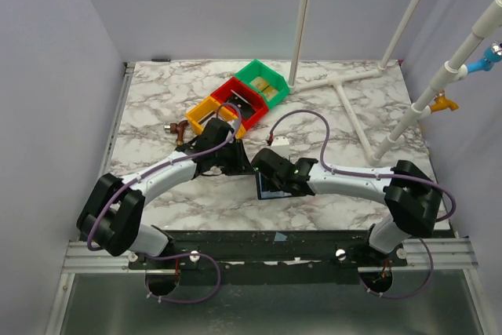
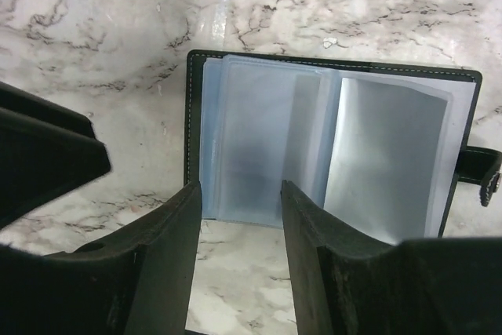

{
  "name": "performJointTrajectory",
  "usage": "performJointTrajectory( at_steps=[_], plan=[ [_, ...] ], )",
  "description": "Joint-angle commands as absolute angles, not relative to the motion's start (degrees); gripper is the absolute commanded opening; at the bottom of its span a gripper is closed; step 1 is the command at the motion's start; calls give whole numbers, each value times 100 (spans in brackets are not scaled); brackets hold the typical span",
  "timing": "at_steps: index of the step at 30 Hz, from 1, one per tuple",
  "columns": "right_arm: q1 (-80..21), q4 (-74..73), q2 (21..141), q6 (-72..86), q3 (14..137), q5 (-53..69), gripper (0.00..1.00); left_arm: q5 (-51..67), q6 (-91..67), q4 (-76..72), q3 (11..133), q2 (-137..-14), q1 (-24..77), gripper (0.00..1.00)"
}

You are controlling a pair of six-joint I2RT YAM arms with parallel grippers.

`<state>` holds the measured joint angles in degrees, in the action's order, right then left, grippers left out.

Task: Take the credit cards out of the card holder
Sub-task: Remove the credit card from the card holder.

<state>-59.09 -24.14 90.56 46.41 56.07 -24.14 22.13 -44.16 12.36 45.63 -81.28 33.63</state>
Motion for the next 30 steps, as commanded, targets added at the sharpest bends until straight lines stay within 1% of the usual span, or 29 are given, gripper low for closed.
performJointTrajectory(
  at_steps=[1,16,19,24,30],
  plan=[
    [-6011,-2720,9407,4433,5794,-2772,49,2074,-4286,1322,4537,-7825,3136,25],
    [-6131,-2882,10016,4585,5779,-2869,49,2144,-4254,1331,4412,-7673,2997,25],
    [-6127,-2927,10055,4657,5712,-2892,40,2162,-4254,1327,4395,-7675,2997,25],
    [-6126,-2967,10072,4835,5558,-2992,18,2212,-4253,1302,4366,-7698,2997,25],
    [-6082,-2982,9989,5054,5405,-2984,10,2335,-4241,1248,4411,-7784,3023,24]
  ],
)
